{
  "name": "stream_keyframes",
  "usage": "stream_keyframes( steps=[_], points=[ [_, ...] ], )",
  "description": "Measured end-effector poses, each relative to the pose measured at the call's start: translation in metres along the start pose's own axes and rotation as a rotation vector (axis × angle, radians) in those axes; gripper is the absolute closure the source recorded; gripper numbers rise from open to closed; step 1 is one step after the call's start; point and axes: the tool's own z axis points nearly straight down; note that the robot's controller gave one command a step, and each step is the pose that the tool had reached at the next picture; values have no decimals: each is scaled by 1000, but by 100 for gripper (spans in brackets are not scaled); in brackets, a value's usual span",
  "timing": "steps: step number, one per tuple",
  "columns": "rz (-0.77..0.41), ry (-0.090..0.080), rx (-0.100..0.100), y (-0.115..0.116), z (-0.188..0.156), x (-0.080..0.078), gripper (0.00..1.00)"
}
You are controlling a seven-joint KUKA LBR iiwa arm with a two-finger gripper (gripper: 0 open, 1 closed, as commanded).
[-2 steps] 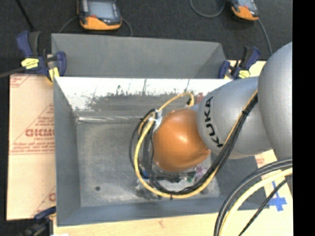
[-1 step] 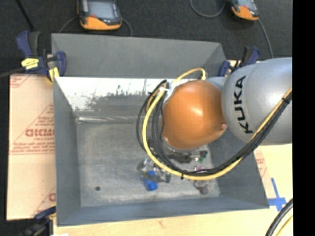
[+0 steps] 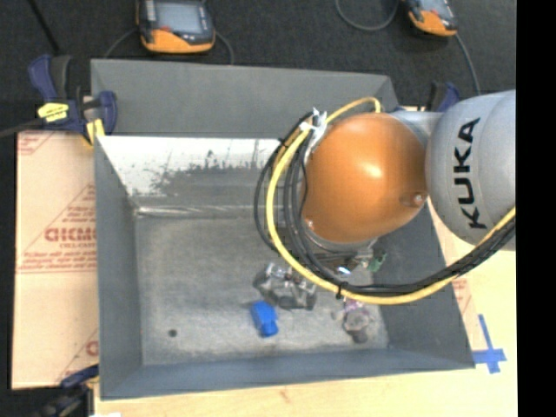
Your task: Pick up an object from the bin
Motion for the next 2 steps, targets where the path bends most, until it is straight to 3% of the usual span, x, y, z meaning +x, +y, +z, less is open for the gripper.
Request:
stream_keyframes(
  steps=[1,2],
  points=[
    [2,4,-7,1,4,0,0],
    [376,7,-7,-7,107,-10,0]
  ],
)
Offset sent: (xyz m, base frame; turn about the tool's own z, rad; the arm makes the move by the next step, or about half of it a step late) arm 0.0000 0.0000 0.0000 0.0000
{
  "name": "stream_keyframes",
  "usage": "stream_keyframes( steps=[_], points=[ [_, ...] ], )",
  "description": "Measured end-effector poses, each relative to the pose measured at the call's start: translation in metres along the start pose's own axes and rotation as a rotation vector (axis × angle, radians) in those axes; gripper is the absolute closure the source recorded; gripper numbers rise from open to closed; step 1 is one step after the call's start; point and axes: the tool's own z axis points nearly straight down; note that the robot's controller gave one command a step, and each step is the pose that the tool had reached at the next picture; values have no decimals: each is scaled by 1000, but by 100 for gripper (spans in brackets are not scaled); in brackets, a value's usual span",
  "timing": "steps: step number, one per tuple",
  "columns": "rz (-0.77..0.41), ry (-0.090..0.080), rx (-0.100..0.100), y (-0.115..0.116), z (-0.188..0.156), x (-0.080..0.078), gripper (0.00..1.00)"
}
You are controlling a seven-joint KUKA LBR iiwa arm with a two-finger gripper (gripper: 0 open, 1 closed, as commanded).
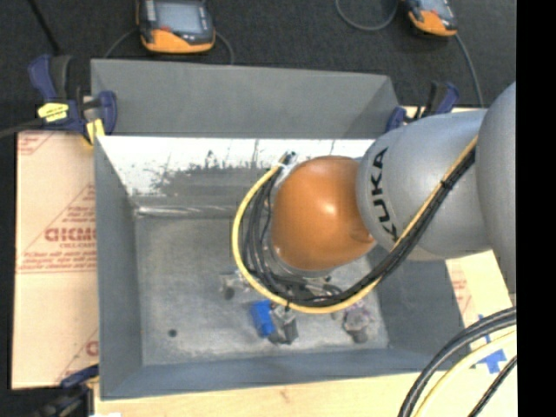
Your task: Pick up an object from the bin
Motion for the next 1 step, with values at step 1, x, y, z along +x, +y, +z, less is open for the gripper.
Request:
stream_keyframes(
  steps=[1],
  points=[
    [-370,2,2,-44,48,32,0]
  ],
)
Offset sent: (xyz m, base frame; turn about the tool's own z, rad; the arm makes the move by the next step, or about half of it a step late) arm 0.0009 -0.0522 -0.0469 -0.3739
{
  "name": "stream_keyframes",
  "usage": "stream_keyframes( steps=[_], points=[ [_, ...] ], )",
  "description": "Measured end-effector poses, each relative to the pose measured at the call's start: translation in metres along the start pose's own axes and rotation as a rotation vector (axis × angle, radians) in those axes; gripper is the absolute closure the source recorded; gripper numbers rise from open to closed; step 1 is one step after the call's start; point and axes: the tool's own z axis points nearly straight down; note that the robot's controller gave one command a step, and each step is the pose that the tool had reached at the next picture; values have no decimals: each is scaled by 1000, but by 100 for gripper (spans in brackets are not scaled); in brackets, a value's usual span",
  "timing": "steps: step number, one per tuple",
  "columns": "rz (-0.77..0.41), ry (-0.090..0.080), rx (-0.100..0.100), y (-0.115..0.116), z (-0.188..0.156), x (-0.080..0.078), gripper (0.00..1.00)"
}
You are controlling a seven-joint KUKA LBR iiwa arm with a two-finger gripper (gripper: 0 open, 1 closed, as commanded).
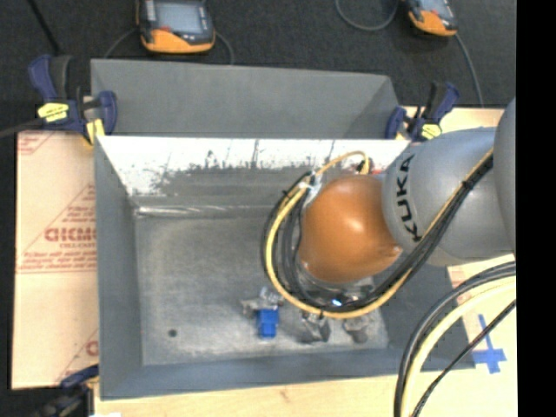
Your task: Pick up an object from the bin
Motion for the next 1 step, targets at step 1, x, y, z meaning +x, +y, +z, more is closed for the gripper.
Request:
stream_keyframes(
  steps=[1],
  points=[
    [3,-3,0,0,-1,-2,100]
  ],
)
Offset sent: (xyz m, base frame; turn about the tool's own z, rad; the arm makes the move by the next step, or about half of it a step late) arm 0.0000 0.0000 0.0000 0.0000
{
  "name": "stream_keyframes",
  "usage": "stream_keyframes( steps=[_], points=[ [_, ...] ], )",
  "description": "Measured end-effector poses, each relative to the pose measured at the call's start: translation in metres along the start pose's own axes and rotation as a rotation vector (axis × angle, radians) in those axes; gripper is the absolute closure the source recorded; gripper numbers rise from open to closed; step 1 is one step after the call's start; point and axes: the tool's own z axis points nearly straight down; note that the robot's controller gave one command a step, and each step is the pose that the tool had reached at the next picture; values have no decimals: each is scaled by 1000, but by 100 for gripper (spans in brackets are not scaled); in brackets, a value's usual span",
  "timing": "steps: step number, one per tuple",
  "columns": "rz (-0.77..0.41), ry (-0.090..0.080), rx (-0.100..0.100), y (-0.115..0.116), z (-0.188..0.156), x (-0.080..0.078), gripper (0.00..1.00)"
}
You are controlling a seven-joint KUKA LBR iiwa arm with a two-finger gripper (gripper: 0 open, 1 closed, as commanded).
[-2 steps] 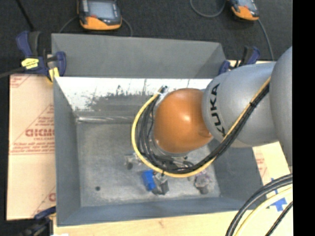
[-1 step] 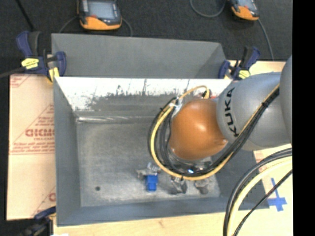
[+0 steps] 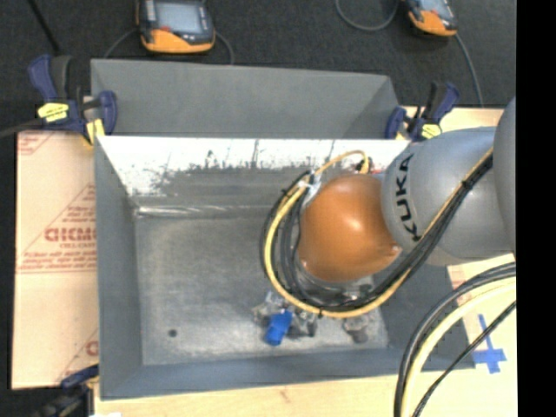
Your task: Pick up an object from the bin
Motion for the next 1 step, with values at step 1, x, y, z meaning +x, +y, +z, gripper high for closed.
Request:
stream_keyframes(
  steps=[1],
  points=[
    [2,-5,8,1,-143,5,100]
  ],
)
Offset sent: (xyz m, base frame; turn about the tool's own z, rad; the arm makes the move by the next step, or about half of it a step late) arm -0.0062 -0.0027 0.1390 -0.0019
